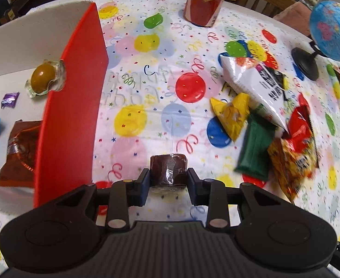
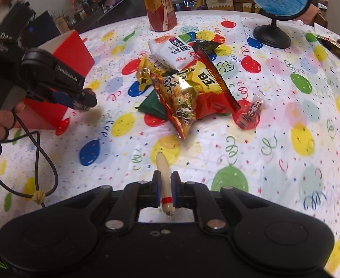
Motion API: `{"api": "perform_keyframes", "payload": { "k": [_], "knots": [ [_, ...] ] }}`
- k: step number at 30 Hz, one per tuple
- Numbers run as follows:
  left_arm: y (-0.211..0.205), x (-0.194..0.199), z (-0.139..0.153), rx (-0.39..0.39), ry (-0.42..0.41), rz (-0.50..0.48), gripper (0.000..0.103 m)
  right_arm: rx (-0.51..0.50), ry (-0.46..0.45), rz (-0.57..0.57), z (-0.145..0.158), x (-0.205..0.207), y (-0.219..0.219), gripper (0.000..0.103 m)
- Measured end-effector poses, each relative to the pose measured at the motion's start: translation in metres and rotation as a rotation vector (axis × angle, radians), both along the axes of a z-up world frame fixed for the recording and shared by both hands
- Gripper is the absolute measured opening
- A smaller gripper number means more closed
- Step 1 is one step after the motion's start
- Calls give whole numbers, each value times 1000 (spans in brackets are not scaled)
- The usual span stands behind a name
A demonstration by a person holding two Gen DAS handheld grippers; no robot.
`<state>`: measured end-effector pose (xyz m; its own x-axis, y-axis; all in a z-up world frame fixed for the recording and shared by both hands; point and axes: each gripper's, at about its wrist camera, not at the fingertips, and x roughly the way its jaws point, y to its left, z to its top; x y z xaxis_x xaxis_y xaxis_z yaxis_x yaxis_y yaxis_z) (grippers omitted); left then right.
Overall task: Organize snacks
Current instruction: 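Carry the brown cake and candy stick with both grippers into the red box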
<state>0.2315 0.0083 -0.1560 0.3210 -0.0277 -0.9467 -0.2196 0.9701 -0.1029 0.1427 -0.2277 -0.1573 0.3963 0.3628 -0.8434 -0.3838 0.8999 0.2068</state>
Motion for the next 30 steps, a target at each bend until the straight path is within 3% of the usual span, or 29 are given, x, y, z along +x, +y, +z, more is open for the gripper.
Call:
{"api": "perform_keyframes", "payload": {
  "k": [17,30],
  "knots": [
    [5,-57,66,-34,-107,-101,33,56,-61,-40,50,-30,9,5],
    [62,-73,105,-41,-179,-92,33,76,-154,30,102,-20,69,5]
  ]
}}
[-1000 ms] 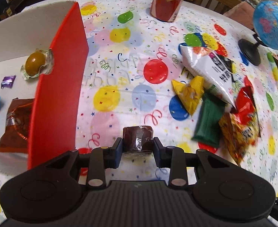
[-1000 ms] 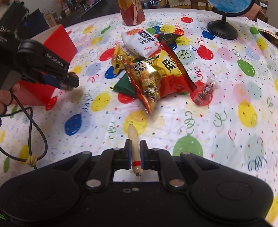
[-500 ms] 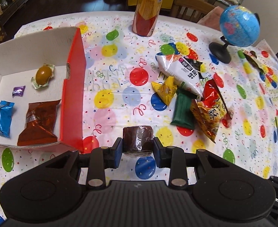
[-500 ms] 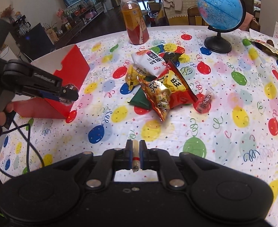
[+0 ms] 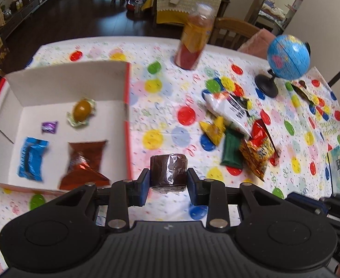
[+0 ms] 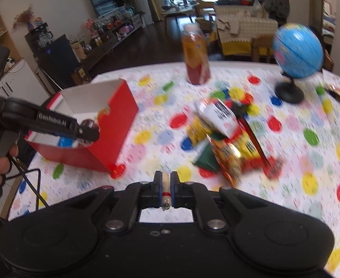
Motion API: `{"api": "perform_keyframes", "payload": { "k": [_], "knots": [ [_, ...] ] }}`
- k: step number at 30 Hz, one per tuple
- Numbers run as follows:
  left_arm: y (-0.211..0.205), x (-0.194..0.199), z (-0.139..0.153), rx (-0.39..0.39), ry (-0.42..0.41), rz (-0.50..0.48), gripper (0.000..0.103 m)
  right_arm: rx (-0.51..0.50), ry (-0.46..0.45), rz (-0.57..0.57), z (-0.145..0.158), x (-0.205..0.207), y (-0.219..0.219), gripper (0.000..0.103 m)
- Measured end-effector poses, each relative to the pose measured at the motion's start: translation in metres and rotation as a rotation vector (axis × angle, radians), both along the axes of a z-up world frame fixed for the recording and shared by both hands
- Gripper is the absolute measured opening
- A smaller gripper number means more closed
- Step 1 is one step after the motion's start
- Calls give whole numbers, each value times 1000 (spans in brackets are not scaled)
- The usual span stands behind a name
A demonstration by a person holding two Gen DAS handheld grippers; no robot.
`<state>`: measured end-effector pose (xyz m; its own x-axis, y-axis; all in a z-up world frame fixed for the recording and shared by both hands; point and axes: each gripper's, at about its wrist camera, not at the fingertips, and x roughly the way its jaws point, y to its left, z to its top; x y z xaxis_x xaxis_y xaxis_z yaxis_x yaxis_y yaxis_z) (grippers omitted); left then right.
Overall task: Organize snacks
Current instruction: 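Carry the brown cake and candy stick with both grippers into the red box, then open both grippers to drop the cake and candy stick in the box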
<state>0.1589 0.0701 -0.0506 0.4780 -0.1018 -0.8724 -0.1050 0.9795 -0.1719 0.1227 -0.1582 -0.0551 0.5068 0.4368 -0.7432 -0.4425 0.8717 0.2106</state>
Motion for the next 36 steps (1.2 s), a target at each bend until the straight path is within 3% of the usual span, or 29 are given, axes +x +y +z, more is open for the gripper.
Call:
{"api": "perform_keyframes", "payload": {
  "k": [6,13,25,36],
  "knots": [
    [48,-1,13,12,-23,34,33,3,-56,61,26,18,58,5],
    [114,0,10,35,-13,91,33,-1,-65,134,29,37,140,5],
    [201,18,-30,86,72,137,33,-81,-7,160,-17,69,240,5],
    [211,45,-67,123,134,38,33,-145,40,140,-56,83,275,5]
  ]
}}
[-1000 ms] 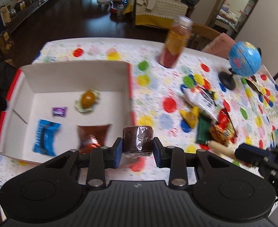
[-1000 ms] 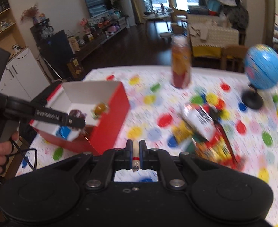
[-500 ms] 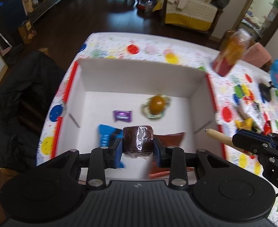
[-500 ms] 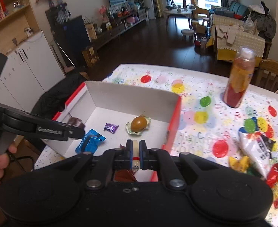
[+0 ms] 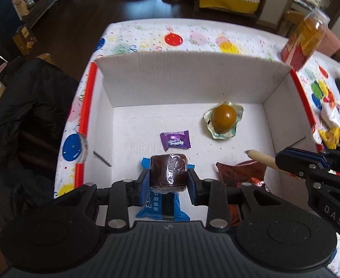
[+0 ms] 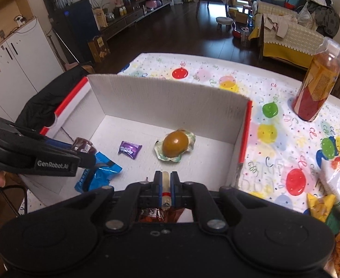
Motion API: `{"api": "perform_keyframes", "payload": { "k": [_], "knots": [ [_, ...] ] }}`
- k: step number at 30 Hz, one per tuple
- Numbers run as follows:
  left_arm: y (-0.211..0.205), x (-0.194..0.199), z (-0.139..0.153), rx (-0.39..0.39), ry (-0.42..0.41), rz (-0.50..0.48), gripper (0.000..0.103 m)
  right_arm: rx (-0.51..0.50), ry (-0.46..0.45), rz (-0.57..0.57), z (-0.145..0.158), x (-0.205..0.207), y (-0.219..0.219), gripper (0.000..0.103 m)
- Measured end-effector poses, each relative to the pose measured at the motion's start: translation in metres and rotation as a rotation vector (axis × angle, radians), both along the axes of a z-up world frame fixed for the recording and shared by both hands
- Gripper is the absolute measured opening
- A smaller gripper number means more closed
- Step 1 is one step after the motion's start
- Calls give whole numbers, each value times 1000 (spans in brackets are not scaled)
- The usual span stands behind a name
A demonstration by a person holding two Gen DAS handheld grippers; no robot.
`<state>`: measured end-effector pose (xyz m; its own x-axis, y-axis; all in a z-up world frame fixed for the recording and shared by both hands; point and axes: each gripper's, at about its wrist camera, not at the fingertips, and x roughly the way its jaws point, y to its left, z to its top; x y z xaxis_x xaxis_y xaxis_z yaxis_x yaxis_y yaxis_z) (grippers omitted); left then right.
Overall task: Organize snacks
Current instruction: 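Open both grippers to drop the cake and candy stick in the box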
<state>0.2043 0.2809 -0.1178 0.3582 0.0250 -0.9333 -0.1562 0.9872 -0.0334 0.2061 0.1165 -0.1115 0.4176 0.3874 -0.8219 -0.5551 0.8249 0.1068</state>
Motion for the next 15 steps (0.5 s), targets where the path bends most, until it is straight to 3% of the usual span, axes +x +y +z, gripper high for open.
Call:
{"api": "perform_keyframes", "payload": {
  "k": [5,8,15],
  "knots": [
    [-3,5,-13,1,35,-28,33,-14,35,0,-13,-1,4,5],
    [-4,7,-20,6,65,-35,33,-20,46,1,-17,-2,6,14],
    [-8,2,-21,15,55,-39,36,-14,61,-1,-16,-6,4,21]
  ]
}}
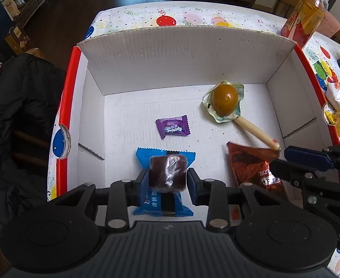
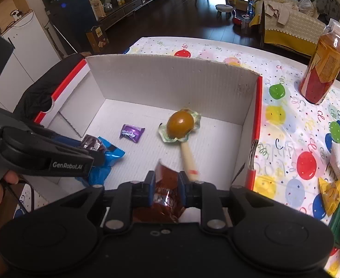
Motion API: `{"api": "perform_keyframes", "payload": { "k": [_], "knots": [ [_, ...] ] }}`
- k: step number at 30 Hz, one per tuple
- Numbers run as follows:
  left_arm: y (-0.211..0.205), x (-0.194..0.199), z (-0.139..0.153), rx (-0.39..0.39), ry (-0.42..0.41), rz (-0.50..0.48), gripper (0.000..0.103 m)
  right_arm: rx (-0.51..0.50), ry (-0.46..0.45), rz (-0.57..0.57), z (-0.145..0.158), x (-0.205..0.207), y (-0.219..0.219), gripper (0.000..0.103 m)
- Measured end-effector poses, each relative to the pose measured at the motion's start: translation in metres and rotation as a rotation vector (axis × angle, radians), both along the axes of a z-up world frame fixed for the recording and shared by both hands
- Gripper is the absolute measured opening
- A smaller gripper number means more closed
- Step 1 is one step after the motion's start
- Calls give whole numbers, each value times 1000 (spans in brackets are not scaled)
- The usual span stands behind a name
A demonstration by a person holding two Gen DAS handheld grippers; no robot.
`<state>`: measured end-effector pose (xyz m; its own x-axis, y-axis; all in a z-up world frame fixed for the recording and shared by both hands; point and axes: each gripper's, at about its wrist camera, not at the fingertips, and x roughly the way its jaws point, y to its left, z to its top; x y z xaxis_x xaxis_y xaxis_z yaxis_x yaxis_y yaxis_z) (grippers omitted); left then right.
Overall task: Organize snacks
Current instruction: 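Open both grippers to drop the cake and candy stick in the box, then withdraw both tools from the box toward the remaining snacks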
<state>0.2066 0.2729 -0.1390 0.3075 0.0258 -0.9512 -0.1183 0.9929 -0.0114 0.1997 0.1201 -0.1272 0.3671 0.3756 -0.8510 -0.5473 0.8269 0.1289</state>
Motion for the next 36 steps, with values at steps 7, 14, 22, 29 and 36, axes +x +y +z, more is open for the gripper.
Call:
{"api": "perform_keyframes", "payload": {
  "k": [7,14,22,29,36],
  "knots": [
    [4,-10,14,-4,-42,13,53,24,-14,-4,12,-9,-8,32],
    [1,-26,39,0,-109,14,54,66,-68,-15,37,-24,-18,63],
    [-9,-45,65,7,-179,9,54,109,-120,-25,63,-43,-31,76],
    [-25,-58,86,0,-232,-13,63,118,-142,-65,81,-56,-49,85],
    [-55,-65,100,-16,-270,-51,68,125,-152,-119,92,-64,-84,93]
  ]
}}
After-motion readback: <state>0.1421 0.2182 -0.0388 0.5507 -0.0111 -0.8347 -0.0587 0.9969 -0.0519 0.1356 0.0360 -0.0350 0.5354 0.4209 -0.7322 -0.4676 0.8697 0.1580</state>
